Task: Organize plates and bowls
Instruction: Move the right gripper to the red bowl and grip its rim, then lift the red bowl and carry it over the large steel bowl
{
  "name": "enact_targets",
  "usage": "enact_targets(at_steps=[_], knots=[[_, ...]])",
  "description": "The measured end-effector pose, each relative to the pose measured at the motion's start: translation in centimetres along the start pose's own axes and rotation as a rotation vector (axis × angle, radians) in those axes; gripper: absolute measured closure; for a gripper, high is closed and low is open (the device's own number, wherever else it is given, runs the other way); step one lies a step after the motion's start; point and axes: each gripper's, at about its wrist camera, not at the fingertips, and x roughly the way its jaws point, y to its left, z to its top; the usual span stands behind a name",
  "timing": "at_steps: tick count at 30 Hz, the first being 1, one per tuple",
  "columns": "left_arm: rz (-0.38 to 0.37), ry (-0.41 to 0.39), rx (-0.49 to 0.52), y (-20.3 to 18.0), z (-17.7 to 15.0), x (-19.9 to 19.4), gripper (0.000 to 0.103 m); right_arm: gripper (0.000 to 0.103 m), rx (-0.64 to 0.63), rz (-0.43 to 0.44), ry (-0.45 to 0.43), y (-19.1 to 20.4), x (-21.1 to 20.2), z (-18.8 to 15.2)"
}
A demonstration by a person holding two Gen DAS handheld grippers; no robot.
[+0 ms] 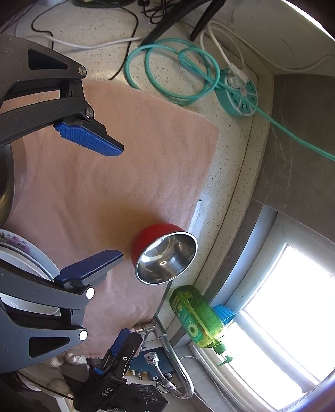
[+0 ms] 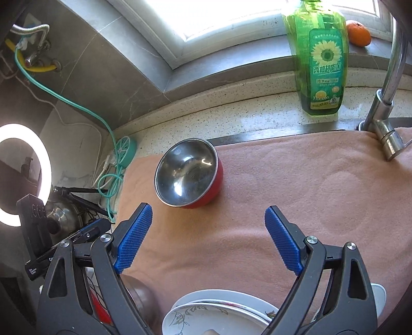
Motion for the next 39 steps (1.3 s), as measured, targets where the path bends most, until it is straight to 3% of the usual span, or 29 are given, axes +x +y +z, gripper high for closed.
enact_targets(at_steps=[5,9,13,15,21,26,33,39], knots=[[-0.012,0.009,0.011,-1.3,1.1,1.7,0.030,0.022,0.028,0.020,0.030,-0.6,2.1,1.5],[-0.020,0.012,0.000,-1.8,2.0,3.1,0.031,0.040,0.044,0.026,0.067,-1.0,4.1,2.5],[-0.033,0.031,-0.001,-2.3,3.1,4.6,0.037,0.043,0.056,0.027,0.092,-1.7,5.8,3.2],[-0.035,0.031,-0.002,-2.5,3.6,5.2,0.039,0.051,0.062,0.035,0.104,-2.0,6.5,3.4],[-0.031,0.046,-0.004,-3.0,4.4,6.8,0.044,0.056,0.068,0.038,0.133,-2.6,8.3,3.8],[-0.025,0.056,0.009,-3.5,4.9,8.0,0.056,0.061,0.067,0.039,0.146,-2.8,9.0,3.9],[-0.042,0.087,0.016,-3.9,4.8,9.8,0.083,0.082,0.056,0.047,0.161,-3.0,9.6,3.8],[-0.040,0.079,0.034,-4.1,4.6,9.5,0.090,0.091,0.020,0.028,0.158,-2.0,9.6,3.8]])
